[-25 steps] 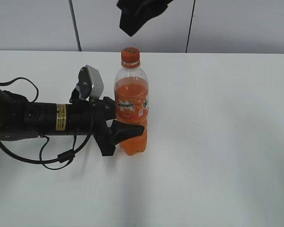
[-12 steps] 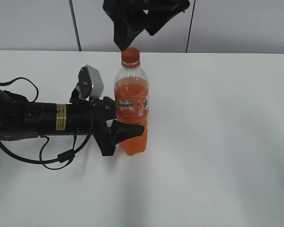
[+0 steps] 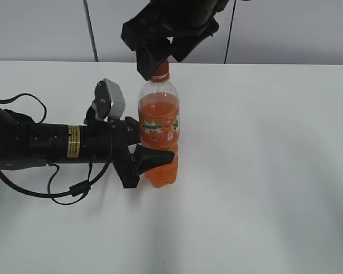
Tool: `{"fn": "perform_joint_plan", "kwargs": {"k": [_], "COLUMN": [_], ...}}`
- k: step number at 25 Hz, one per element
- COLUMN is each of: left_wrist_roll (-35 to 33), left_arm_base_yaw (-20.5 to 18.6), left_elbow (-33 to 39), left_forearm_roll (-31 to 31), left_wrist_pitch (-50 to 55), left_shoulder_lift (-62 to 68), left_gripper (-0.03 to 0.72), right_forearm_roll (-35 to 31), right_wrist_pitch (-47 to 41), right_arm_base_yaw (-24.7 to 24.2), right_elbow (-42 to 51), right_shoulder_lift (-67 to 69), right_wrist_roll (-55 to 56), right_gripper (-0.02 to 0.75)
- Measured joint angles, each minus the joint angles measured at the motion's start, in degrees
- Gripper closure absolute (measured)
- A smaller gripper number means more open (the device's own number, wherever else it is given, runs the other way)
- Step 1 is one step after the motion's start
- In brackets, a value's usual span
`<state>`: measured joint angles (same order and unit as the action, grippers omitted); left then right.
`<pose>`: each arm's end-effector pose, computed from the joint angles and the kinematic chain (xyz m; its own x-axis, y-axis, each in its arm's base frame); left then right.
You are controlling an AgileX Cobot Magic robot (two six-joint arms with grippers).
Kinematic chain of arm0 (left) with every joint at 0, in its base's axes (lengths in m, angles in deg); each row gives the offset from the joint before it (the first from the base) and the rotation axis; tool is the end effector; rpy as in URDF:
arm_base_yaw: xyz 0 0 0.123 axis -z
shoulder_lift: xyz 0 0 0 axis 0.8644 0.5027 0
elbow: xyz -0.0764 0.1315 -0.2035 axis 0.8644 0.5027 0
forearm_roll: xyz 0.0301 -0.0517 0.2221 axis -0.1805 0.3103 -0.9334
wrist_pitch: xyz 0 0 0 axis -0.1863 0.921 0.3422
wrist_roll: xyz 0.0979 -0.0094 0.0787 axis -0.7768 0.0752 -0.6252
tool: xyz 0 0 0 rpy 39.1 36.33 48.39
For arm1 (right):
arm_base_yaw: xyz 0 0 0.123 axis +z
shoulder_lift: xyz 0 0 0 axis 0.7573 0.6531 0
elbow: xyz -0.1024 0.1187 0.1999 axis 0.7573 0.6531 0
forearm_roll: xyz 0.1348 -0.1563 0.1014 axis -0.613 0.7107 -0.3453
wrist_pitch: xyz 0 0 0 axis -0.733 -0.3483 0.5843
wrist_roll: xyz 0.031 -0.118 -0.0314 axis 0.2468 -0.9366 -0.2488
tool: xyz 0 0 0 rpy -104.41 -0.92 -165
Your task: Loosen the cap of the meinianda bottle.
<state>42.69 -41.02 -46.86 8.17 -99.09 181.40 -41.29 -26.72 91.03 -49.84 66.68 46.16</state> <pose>0.2943 -0.2010 0.0816 -0.1802 0.2975 -0.9376 0.9424 0.3252 -0.0779 0.2935 0.2701 0.2680 -0.5987 -0.6923 -0.4030 -0.7548 0.6559 -0.0054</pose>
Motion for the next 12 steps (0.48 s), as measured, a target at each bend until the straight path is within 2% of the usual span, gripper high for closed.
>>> {"fn": "perform_joint_plan", "kwargs": {"k": [6, 12], "left_wrist_roll": [0.00, 0.00], "left_arm_base_yaw": [0.00, 0.00], "left_elbow": [0.00, 0.00], "left_forearm_roll": [0.00, 0.00], "left_wrist_pitch": [0.00, 0.00], "left_shoulder_lift": [0.00, 0.00], "left_gripper": [0.295, 0.295], "right_forearm_roll": [0.00, 0.00], "right_wrist_pitch": [0.00, 0.00], "right_arm_base_yaw": [0.00, 0.00], "right_elbow": [0.00, 0.00], "right_shoulder_lift": [0.71, 1.06], "right_wrist_roll": [0.00, -0.39], "right_gripper": [0.293, 0.417]}}
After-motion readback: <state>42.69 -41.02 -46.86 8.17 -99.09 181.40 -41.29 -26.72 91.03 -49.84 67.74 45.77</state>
